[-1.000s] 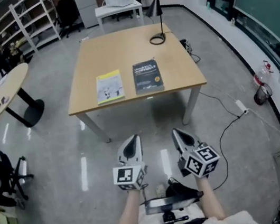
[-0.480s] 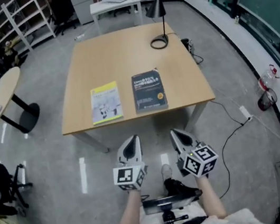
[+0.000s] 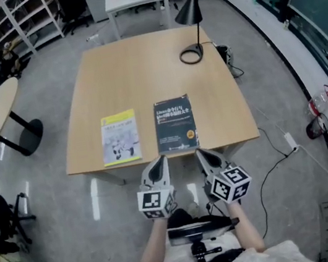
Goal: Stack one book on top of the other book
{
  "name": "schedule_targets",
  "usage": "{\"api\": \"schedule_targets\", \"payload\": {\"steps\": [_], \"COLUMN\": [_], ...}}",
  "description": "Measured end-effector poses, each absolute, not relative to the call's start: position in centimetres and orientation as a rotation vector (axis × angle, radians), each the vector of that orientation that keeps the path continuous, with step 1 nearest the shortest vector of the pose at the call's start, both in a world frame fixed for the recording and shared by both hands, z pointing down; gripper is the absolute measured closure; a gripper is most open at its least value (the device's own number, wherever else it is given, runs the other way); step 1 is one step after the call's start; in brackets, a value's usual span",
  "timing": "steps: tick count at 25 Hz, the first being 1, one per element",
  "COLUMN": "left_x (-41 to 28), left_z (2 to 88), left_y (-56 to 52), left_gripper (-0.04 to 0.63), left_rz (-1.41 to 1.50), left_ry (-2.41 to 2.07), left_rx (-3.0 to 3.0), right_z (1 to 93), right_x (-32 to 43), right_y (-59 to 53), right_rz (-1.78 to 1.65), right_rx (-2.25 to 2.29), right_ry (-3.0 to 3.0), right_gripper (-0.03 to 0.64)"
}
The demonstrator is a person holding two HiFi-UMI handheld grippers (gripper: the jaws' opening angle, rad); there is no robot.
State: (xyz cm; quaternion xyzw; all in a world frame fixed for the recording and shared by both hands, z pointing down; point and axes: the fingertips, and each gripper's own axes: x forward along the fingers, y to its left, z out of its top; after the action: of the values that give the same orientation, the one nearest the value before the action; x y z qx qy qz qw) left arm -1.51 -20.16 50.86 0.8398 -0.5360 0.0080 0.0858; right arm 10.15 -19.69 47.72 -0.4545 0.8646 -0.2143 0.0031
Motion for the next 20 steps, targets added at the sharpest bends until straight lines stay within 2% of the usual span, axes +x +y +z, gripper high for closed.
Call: {"api": "schedule_targets", "payload": {"steps": [12,20], "left_x": [-2.1,-1.6], "left_z": [52.5,57.8], "left_y": [-28.3,-31.6], "left_gripper": [0.586,0.586], "left_rz": [0.108,0.270], "left_ry": [-1.563,-1.490], "left_rx": [2.513,2.430], "right_z": [49.5,56.6], "right_x": [10.0,9.8], "right_y": [-28.1,-31.4], "right_rz": [-0.742,-0.893], "right_rx": [-1.507,-1.651], "right_ry": [2.678,2.752], "right_gripper": [0.615,0.615]}}
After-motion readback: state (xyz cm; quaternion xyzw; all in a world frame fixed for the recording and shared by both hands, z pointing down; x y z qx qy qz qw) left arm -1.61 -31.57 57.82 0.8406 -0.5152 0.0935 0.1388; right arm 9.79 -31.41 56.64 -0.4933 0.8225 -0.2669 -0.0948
